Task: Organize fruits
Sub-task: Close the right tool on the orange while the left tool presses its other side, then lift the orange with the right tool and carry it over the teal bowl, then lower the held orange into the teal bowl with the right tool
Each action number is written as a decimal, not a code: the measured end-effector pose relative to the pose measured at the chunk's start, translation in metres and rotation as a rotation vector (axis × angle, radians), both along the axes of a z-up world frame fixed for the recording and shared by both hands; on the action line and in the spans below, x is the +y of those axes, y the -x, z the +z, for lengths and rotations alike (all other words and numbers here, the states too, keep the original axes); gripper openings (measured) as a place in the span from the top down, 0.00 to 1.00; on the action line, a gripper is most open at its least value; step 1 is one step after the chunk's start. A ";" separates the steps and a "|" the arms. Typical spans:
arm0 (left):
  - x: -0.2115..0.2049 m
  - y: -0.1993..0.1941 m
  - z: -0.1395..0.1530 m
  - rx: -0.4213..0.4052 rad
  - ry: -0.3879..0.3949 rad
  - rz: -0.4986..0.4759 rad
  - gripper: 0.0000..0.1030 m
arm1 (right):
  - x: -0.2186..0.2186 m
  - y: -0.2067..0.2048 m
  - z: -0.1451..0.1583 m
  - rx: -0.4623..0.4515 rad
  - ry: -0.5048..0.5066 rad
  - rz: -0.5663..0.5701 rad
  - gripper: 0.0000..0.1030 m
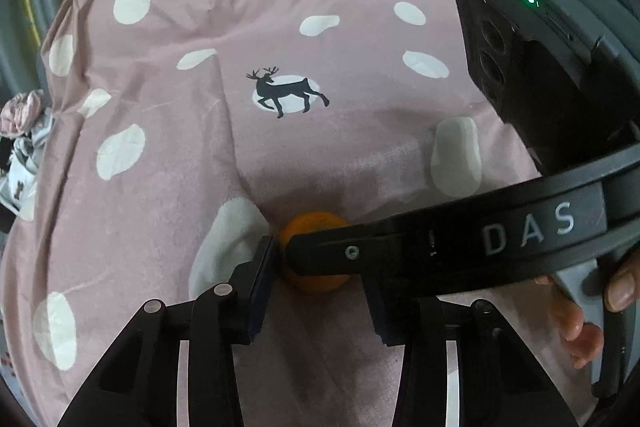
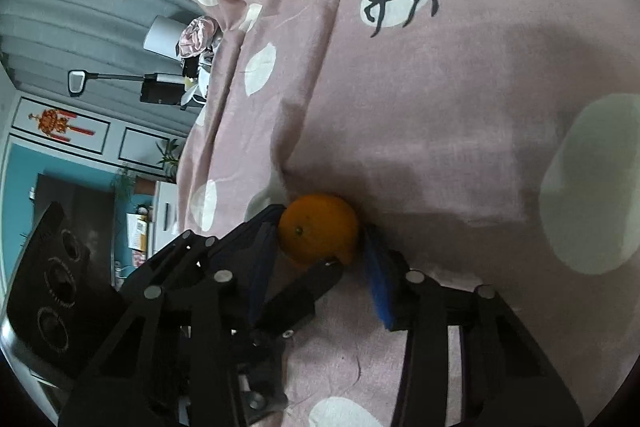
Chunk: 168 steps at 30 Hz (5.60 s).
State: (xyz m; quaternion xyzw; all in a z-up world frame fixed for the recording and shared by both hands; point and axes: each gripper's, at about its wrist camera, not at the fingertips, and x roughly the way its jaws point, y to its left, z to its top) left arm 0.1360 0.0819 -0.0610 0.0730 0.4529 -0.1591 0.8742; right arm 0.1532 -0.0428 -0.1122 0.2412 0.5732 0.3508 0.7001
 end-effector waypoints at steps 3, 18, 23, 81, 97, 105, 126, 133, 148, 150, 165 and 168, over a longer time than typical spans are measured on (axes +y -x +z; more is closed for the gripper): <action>-0.004 0.002 0.000 -0.012 -0.027 -0.001 0.58 | -0.001 0.004 0.002 -0.024 0.012 0.011 0.59; -0.020 0.054 0.026 -0.083 0.028 -0.053 0.59 | -0.033 0.048 0.024 -0.081 -0.048 -0.015 0.60; -0.033 0.079 0.037 -0.102 0.039 -0.072 0.59 | -0.048 0.071 0.034 -0.103 -0.062 -0.026 0.61; -0.220 0.121 0.110 -0.234 0.062 -0.388 0.59 | -0.263 0.139 0.089 -0.272 -0.183 -0.400 0.64; -0.247 0.105 0.100 -0.209 0.057 -0.418 0.59 | -0.291 0.134 0.078 -0.250 -0.193 -0.448 0.64; -0.256 0.098 0.095 -0.195 0.060 -0.424 0.59 | -0.301 0.129 0.074 -0.243 -0.185 -0.456 0.64; -0.270 0.081 0.084 -0.151 0.081 -0.432 0.59 | -0.316 0.116 0.067 -0.223 -0.157 -0.476 0.64; -0.274 0.076 0.083 -0.146 0.080 -0.435 0.59 | -0.316 0.112 0.070 -0.228 -0.121 -0.468 0.64; -0.280 0.064 0.080 -0.118 0.088 -0.440 0.59 | -0.318 0.104 0.072 -0.224 -0.070 -0.469 0.64; -0.280 0.061 0.079 -0.112 0.089 -0.439 0.59 | -0.318 0.103 0.071 -0.223 -0.063 -0.470 0.64; -0.282 0.051 0.075 -0.078 0.106 -0.432 0.59 | -0.317 0.096 0.074 -0.221 -0.030 -0.473 0.64; -0.284 0.049 0.074 -0.071 0.105 -0.433 0.59 | -0.318 0.096 0.074 -0.218 -0.029 -0.475 0.64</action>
